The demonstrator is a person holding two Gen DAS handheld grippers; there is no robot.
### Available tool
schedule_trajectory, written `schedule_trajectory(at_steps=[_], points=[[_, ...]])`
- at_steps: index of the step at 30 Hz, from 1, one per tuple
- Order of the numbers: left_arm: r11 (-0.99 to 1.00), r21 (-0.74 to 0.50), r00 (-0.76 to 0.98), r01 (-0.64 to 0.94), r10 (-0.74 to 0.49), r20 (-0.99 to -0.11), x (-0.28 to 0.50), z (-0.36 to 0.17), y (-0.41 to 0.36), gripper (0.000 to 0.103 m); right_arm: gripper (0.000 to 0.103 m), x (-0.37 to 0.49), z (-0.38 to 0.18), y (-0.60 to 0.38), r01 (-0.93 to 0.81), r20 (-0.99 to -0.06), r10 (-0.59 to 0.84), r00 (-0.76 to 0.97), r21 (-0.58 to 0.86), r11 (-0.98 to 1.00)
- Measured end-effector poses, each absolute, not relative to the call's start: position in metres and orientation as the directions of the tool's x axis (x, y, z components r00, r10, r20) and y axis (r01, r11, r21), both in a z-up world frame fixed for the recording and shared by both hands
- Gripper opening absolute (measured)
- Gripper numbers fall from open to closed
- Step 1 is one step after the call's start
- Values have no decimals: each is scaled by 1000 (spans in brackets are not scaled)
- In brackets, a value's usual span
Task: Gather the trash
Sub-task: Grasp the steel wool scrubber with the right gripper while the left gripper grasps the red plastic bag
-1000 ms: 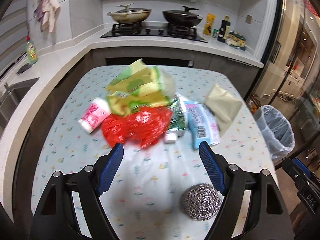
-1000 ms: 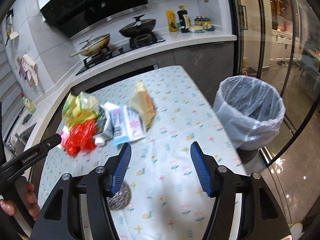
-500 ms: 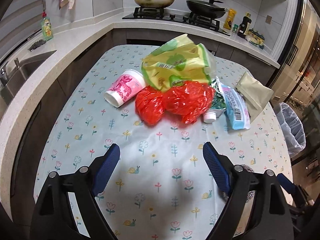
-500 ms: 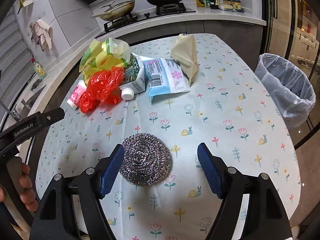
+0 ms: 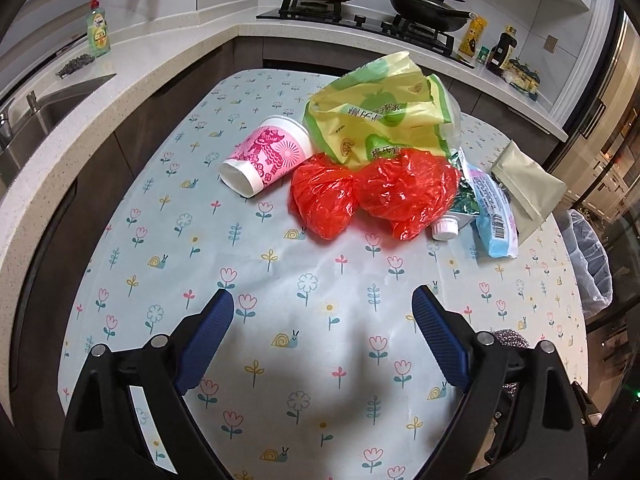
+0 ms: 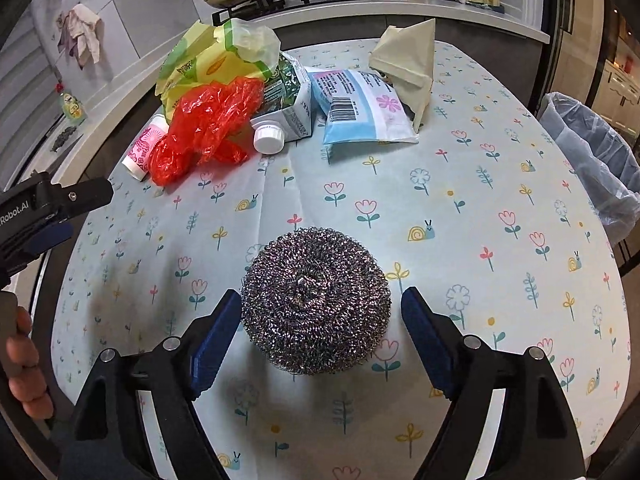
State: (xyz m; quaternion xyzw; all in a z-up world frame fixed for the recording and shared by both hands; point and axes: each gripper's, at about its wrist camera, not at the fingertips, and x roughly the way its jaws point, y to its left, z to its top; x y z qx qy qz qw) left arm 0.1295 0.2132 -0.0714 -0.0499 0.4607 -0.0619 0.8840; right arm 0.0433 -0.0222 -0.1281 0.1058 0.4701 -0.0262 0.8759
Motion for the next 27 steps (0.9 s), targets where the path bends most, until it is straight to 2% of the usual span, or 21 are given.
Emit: schedule_trajectory(at_steps=[9,11,27], points=[[986,-154,549,61,-162,-820,140,-81,214,86,80,56,-138,-14,144,-845,17,535,111,983],[986,-156,546,64,-166,-821,143,-82,213,87,75,58,-139,-16,146,-846,17,533,112,983],[972,-202,560,121,-235,-794,201,-74,177,92,72,79,-111,-53,223,-804,-44,593,112,968]])
